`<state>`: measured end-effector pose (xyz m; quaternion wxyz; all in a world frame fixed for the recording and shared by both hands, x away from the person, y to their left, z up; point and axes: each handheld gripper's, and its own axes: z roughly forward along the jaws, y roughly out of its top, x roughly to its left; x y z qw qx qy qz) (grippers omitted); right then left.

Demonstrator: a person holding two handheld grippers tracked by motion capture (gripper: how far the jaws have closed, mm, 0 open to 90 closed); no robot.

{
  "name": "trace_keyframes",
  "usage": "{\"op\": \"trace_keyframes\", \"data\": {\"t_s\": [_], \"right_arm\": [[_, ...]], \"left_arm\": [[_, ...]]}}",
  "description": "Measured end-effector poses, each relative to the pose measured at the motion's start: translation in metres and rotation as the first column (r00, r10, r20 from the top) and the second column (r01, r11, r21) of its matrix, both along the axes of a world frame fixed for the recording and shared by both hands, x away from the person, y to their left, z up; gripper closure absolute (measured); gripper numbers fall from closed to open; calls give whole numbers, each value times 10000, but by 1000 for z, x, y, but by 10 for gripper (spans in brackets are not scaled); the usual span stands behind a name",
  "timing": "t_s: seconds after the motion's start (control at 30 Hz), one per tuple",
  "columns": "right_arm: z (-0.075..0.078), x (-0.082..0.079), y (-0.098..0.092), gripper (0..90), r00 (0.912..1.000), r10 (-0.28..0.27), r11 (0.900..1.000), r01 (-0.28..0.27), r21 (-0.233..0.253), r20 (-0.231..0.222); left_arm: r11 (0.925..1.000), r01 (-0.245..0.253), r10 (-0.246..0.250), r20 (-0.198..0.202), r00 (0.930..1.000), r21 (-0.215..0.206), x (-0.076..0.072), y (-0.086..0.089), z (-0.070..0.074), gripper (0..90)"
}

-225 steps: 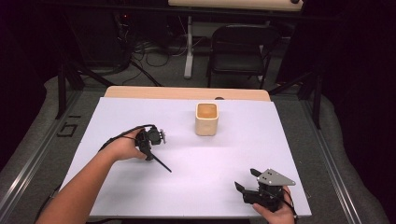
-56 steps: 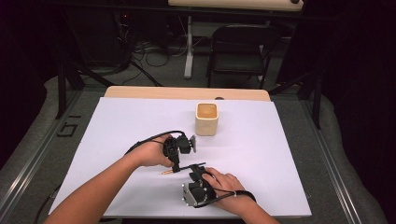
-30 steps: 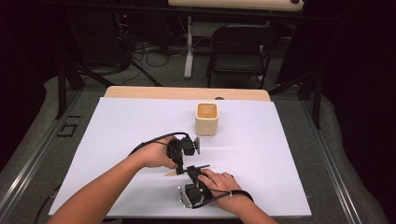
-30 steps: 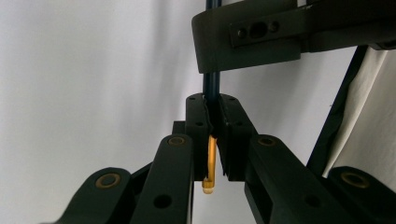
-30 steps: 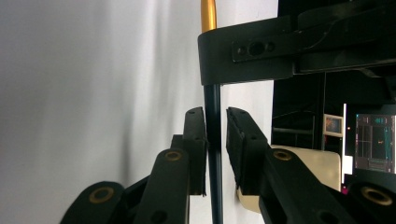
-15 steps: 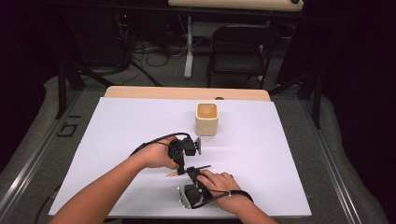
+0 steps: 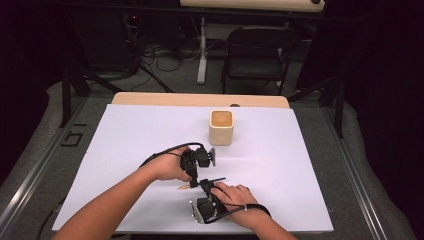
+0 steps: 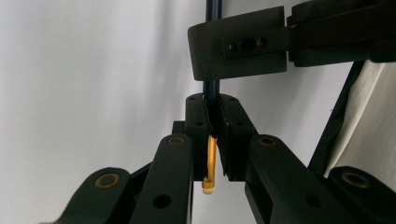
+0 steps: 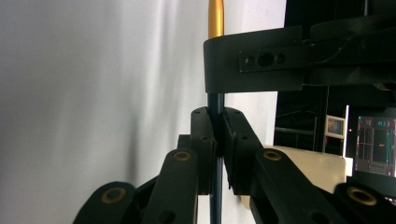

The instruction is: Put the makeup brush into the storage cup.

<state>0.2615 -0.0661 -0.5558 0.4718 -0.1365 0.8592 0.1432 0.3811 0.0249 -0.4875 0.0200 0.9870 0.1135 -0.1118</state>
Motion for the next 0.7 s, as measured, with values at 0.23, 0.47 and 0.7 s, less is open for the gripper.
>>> {"op": "trace_keyframes", "data": {"t_s": [0.23, 0.47, 0.7], "right_arm": [[3, 0, -1, 837, 10000, 7, 10000, -8, 46, 92], [6, 1, -5, 837, 9995, -330, 9994, 330, -44, -10], [7, 4, -8, 838, 9989, -447, 9984, 450, 329, -104]], "left_arm": [[9995, -271, 275, 258, 9993, -154, 1, 4, 3, 686], [9949, -752, 817, 1007, 9916, -670, 2, 22, 13, 470], [9899, -1008, 1119, 1137, 9872, -995, -1, 37, 15, 435]]}}
